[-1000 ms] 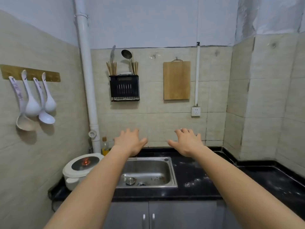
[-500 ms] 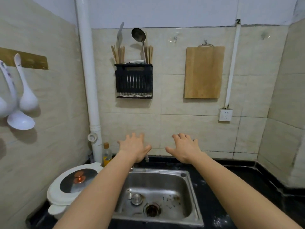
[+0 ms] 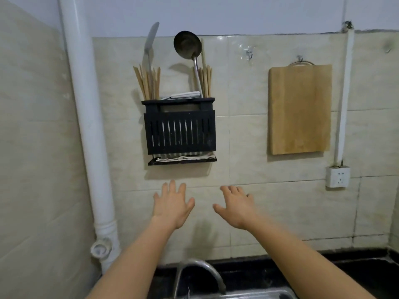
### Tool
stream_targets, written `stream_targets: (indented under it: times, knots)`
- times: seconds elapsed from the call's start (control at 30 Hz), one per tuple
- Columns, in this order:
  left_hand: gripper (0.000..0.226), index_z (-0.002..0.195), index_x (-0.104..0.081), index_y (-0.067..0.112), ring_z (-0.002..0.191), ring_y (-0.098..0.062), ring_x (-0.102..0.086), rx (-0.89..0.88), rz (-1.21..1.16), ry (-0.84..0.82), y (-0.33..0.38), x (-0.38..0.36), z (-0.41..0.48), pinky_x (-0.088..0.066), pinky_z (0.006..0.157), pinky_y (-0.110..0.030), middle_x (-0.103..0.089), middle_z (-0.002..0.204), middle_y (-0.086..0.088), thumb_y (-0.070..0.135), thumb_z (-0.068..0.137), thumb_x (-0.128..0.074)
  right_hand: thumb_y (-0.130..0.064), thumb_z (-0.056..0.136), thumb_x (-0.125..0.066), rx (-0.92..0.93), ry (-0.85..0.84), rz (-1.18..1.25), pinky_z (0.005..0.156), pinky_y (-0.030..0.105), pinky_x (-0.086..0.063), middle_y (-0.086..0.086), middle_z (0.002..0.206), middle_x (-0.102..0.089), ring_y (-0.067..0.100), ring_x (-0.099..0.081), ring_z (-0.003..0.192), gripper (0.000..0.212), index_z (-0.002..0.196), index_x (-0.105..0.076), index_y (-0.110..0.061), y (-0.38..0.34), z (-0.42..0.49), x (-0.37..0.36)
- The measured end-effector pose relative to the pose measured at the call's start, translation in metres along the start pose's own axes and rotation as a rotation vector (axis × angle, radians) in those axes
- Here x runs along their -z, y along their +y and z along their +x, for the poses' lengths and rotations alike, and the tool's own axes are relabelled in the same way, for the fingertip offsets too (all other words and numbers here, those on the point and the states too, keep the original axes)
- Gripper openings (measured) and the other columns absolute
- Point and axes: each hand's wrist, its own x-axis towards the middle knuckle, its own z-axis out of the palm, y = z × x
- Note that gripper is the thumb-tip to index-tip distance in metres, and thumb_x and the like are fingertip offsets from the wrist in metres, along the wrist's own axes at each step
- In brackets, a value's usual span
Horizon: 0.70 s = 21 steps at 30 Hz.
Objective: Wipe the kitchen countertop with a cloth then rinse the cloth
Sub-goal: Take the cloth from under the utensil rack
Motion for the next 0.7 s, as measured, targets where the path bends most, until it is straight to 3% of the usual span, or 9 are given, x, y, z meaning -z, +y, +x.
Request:
stream_targets:
  times: [0.17,0.3,0.37,0.43,0.5,0.6,0.7]
  knots:
    - [0.059,0.147,-0.021,0.02,0.141,-0.028,-0.015,-0.066,-0.014,0.126,-0.033,-0.01,0.062,-0.023,0.112,-0.045,-0.016,0.155,-0.01,0.045,0.096,-0.034,-0.04,0.099,-0.037,0.065,0.188,0.037,0.1,0.041,-0.029,0.002,0.141,-0.039,0.022,-0.032,0.131,0.047,0.14,-0.033,-0.016,-0.019,0.077,-0.007]
    - [0.051,0.141,-0.036,0.014,0.138,-0.027,-0.029,-0.152,0.04,0.314,-0.059,-0.015,0.109,-0.031,0.108,-0.043,-0.035,0.146,-0.01,0.026,0.093,-0.048,-0.028,0.099,-0.038,0.207,0.372,0.018,0.096,0.035,-0.027,-0.003,0.139,-0.04,0.017,-0.034,0.13,0.037,0.135,-0.039,-0.02,-0.032,0.13,-0.007]
    - [0.048,0.126,-0.056,0.01,0.118,-0.029,-0.053,-0.215,0.046,0.401,-0.07,-0.02,0.129,-0.048,0.092,-0.042,-0.056,0.125,-0.011,0.015,0.079,-0.066,-0.024,0.099,-0.038,0.25,0.404,0.011,0.094,0.033,-0.025,-0.006,0.139,-0.04,0.015,-0.035,0.128,0.037,0.136,-0.04,-0.022,-0.034,0.151,-0.009]
    - [0.045,0.107,-0.067,0.01,0.091,-0.027,-0.064,-0.252,0.049,0.477,-0.081,-0.028,0.144,-0.054,0.071,-0.036,-0.065,0.1,-0.007,0.012,0.064,-0.08,-0.023,0.099,-0.038,0.274,0.466,-0.026,0.088,0.034,-0.024,-0.005,0.128,-0.045,0.017,-0.041,0.118,0.03,0.128,-0.047,-0.022,-0.034,0.167,-0.014]
    - [0.039,0.1,-0.069,0.012,0.081,-0.024,-0.064,-0.269,0.049,0.534,-0.088,-0.034,0.152,-0.052,0.062,-0.033,-0.065,0.091,-0.002,0.013,0.063,-0.082,-0.022,0.098,-0.042,0.294,0.53,-0.066,0.083,0.035,-0.025,-0.004,0.113,-0.051,0.02,-0.048,0.105,0.023,0.117,-0.055,-0.02,-0.033,0.179,-0.019]
    - [0.027,0.099,-0.069,0.013,0.079,-0.024,-0.063,-0.275,0.013,0.628,-0.094,-0.04,0.161,-0.049,0.06,-0.032,-0.062,0.088,-0.001,0.014,0.073,-0.076,-0.027,0.094,-0.051,0.302,0.558,-0.113,0.083,0.036,-0.029,-0.004,0.1,-0.057,0.02,-0.053,0.094,0.022,0.113,-0.06,-0.019,-0.028,0.188,-0.029]
    - [0.027,0.09,-0.071,0.01,0.071,-0.025,-0.056,-0.257,0.011,0.626,-0.097,-0.039,0.167,-0.04,0.052,-0.032,-0.058,0.08,-0.003,0.01,0.065,-0.084,-0.025,0.096,-0.052,0.296,0.584,-0.098,0.077,0.031,-0.017,-0.006,0.093,-0.056,0.019,-0.052,0.087,0.015,0.103,-0.065,-0.021,-0.022,0.193,-0.033]
